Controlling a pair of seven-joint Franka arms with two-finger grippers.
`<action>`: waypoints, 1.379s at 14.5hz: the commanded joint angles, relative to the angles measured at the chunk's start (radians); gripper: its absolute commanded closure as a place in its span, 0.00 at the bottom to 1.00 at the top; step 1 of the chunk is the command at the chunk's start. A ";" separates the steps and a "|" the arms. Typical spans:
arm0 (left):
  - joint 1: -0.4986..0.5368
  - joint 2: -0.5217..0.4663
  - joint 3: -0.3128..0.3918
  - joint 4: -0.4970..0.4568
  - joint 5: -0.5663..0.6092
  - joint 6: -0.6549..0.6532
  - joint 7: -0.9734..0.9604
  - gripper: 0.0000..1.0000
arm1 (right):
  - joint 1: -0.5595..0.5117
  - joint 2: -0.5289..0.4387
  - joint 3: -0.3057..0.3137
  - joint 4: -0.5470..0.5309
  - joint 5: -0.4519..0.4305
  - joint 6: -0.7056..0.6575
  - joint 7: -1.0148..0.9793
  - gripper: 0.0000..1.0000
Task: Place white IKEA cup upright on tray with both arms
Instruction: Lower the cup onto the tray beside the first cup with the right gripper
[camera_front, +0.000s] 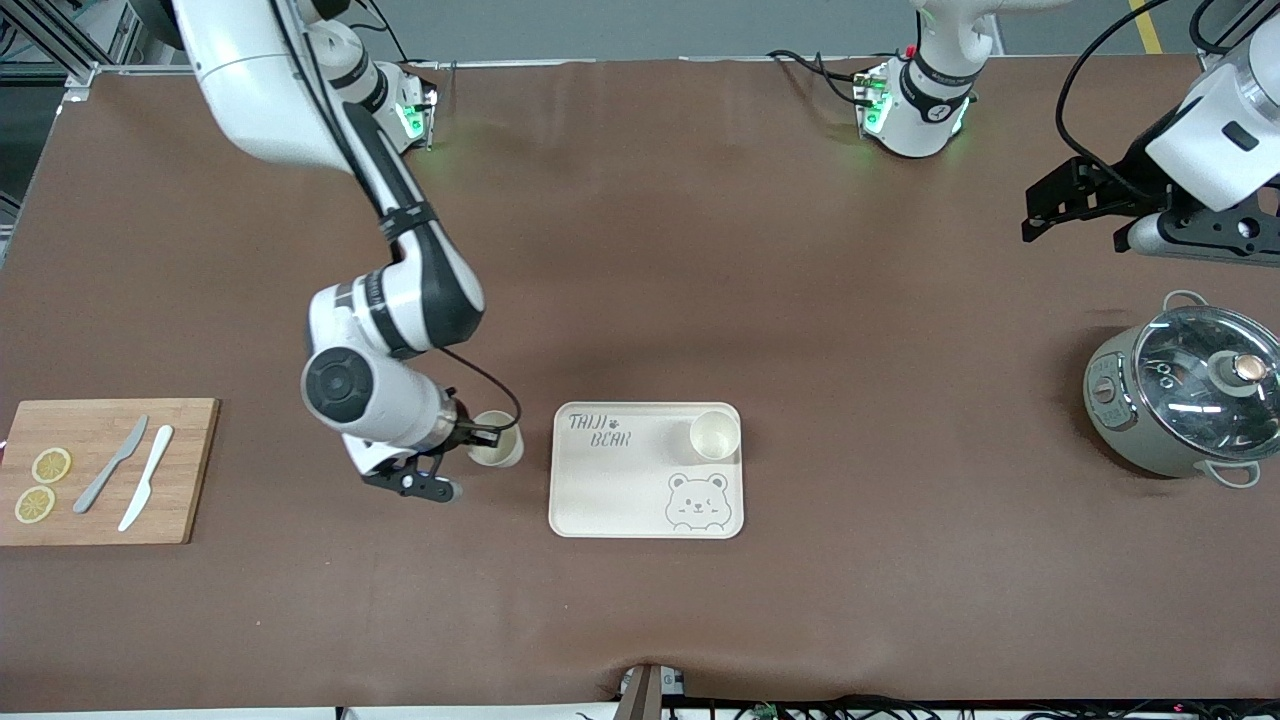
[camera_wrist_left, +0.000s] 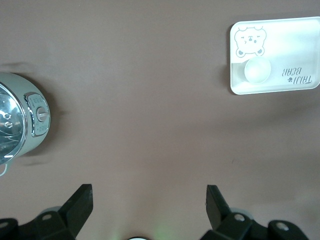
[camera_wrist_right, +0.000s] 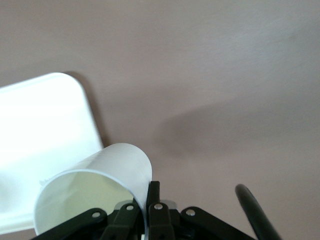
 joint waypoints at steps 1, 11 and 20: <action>0.009 -0.019 -0.009 -0.015 0.001 -0.011 -0.011 0.00 | 0.047 0.026 -0.010 0.015 0.027 0.069 0.117 1.00; 0.003 -0.019 -0.014 -0.001 0.061 0.000 -0.029 0.00 | 0.154 0.167 -0.010 0.015 0.024 0.368 0.353 1.00; 0.006 0.001 -0.009 -0.001 0.085 0.041 -0.029 0.00 | 0.161 0.184 -0.010 0.015 0.016 0.386 0.344 0.00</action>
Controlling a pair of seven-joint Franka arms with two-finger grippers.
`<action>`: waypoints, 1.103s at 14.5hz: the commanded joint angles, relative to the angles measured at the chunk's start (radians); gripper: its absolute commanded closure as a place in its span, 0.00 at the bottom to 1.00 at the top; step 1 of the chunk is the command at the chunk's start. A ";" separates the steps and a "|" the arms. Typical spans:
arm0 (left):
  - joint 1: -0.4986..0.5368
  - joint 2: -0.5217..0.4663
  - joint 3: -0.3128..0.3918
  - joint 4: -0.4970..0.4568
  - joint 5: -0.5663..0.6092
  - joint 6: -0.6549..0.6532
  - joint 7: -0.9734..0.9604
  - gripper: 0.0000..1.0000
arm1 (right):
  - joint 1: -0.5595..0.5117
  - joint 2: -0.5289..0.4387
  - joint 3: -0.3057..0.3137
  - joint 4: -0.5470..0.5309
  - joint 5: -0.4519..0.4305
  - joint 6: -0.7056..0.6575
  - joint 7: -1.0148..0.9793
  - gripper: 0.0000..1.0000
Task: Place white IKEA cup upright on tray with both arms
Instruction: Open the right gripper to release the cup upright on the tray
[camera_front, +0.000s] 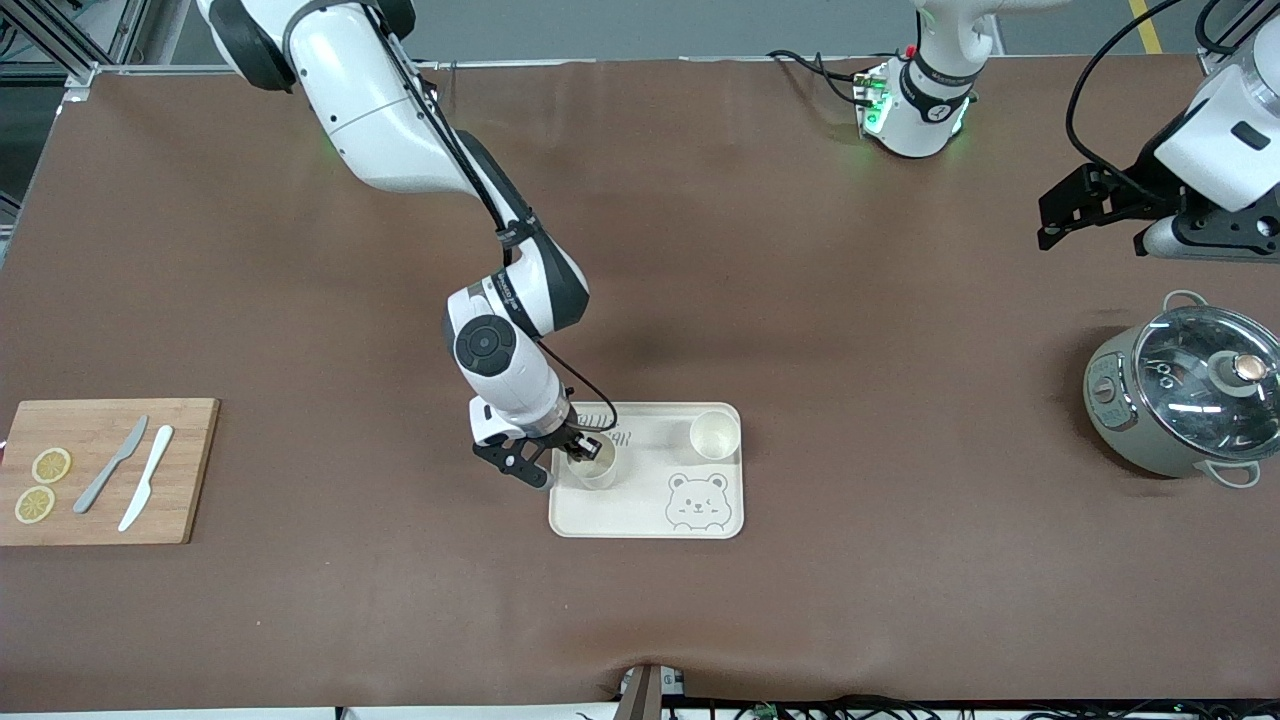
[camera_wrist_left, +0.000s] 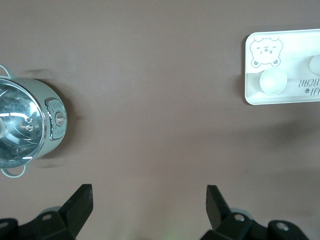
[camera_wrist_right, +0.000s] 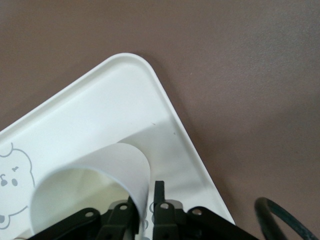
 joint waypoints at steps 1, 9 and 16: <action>0.003 0.005 -0.008 0.002 0.039 0.010 -0.012 0.00 | 0.009 0.014 -0.011 0.016 0.012 -0.001 -0.005 0.00; -0.004 0.012 -0.011 0.002 0.061 0.023 -0.012 0.00 | -0.011 -0.069 -0.016 0.114 0.019 -0.257 -0.028 0.00; -0.020 0.018 -0.038 0.002 0.074 0.023 -0.020 0.00 | -0.132 -0.500 -0.017 0.070 0.016 -0.916 -0.204 0.00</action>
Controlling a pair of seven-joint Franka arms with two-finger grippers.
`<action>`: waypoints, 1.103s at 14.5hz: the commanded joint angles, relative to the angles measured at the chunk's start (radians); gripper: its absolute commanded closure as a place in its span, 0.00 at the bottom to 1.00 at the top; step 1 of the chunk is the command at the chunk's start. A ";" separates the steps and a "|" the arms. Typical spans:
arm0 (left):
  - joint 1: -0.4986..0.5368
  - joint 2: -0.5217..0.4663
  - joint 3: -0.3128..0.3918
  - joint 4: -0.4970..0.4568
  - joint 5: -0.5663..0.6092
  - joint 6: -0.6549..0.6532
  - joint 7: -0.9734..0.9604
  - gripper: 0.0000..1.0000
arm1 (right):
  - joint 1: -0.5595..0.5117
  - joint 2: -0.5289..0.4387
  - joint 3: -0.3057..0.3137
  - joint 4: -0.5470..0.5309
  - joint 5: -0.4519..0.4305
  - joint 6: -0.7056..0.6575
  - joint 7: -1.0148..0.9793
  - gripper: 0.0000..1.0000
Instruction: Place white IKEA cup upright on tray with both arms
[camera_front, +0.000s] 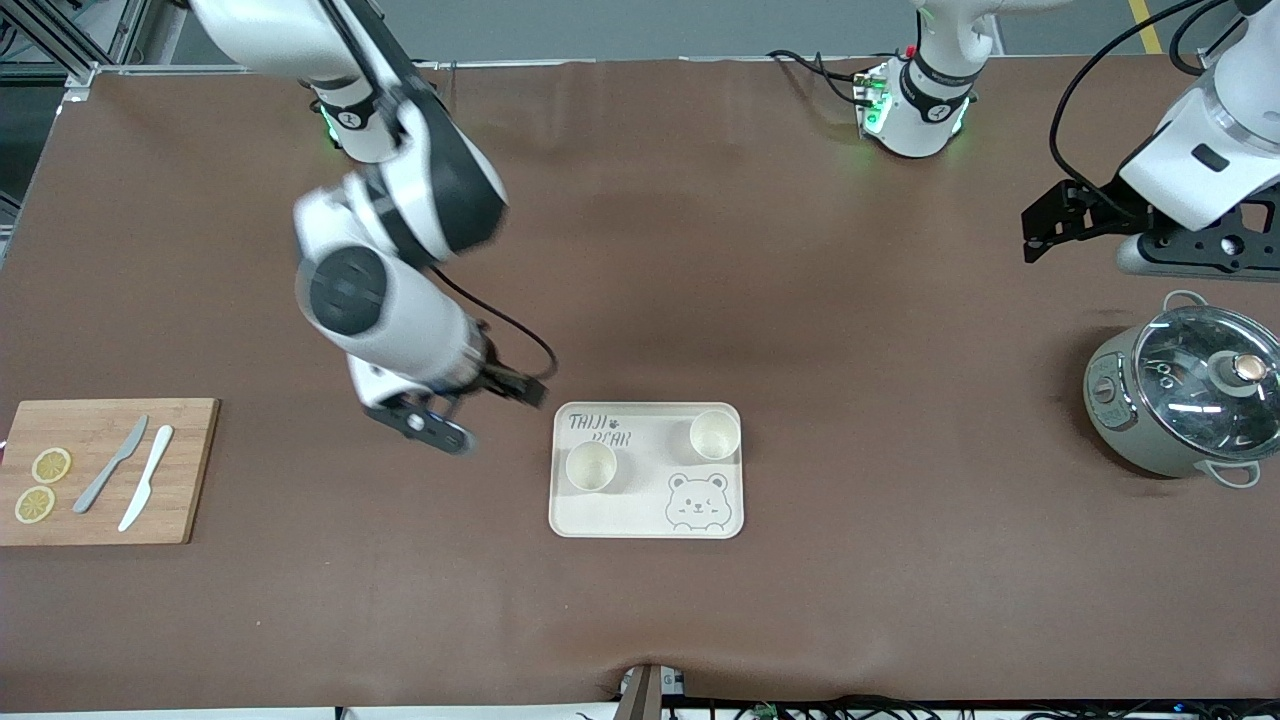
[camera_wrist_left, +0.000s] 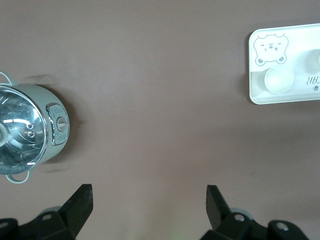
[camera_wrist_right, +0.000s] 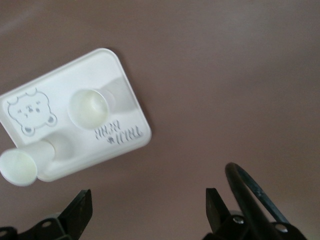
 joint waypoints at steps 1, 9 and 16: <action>-0.008 -0.002 -0.019 0.006 0.059 0.006 -0.006 0.00 | -0.056 -0.195 0.008 -0.134 0.011 -0.128 -0.090 0.00; -0.013 -0.008 -0.044 0.003 0.116 -0.007 -0.001 0.00 | -0.370 -0.461 0.007 -0.352 -0.152 -0.154 -0.666 0.00; 0.005 -0.005 -0.032 0.003 0.013 0.000 -0.003 0.00 | -0.478 -0.555 0.007 -0.642 -0.152 0.189 -0.825 0.00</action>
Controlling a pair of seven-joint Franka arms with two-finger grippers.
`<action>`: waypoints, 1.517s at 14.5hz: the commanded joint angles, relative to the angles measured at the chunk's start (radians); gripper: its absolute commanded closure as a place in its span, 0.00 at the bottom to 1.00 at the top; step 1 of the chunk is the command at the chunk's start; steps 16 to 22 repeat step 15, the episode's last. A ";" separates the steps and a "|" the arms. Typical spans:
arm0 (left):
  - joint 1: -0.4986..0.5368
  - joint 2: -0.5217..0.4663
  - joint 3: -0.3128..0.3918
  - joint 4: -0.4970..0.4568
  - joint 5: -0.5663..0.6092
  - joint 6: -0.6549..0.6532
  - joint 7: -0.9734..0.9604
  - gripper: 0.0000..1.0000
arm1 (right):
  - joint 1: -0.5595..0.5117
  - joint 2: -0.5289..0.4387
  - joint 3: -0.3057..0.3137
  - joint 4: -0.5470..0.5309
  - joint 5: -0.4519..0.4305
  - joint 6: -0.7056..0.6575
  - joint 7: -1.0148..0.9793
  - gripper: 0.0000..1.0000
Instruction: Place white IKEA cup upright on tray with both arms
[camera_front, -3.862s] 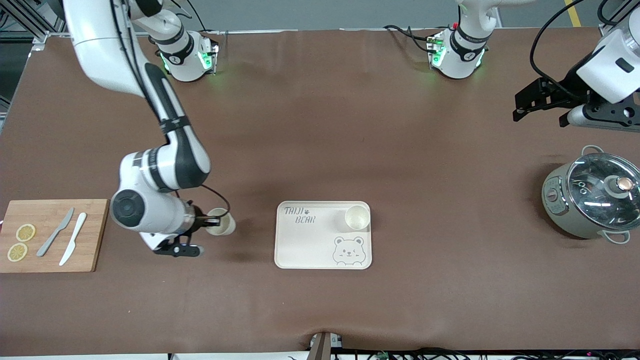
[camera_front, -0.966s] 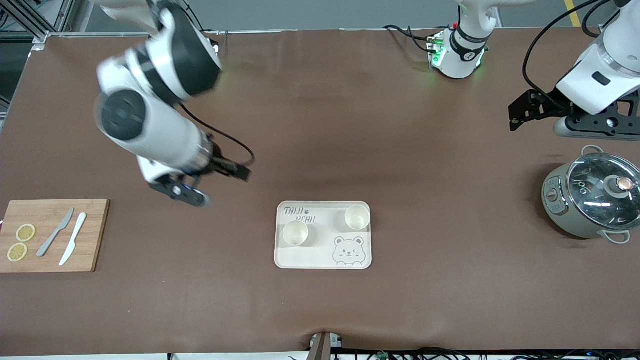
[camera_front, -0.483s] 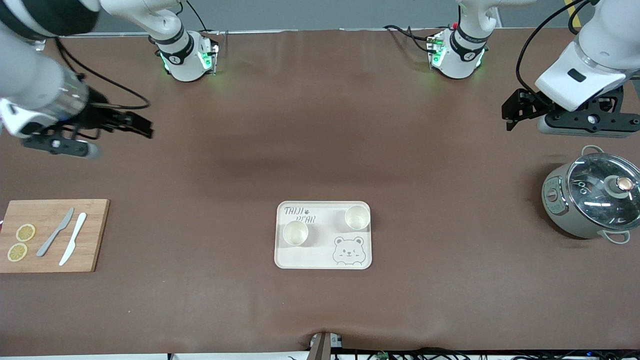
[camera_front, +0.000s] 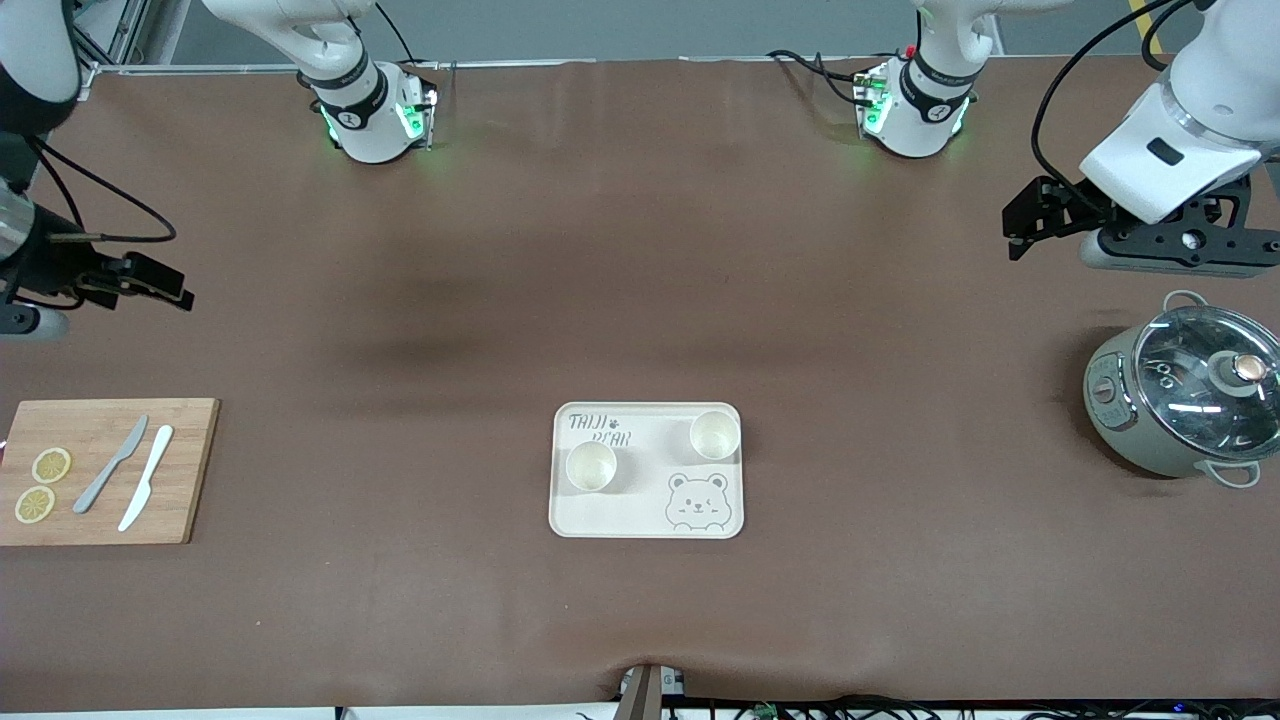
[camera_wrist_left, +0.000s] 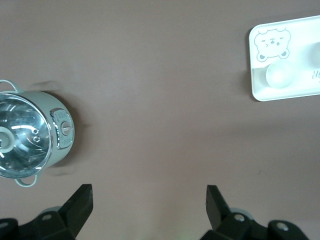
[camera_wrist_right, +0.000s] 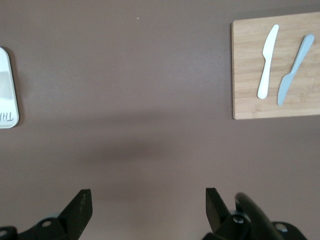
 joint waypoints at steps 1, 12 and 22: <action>0.026 -0.004 0.003 0.001 -0.039 -0.001 0.001 0.00 | -0.008 -0.076 0.019 -0.105 -0.009 0.062 -0.010 0.00; 0.040 0.001 0.003 0.000 -0.046 -0.001 0.001 0.00 | 0.001 -0.071 0.020 -0.105 -0.027 0.063 -0.010 0.00; 0.040 0.004 0.003 0.000 -0.046 -0.001 0.001 0.00 | 0.003 -0.071 0.022 -0.105 -0.027 0.062 -0.010 0.00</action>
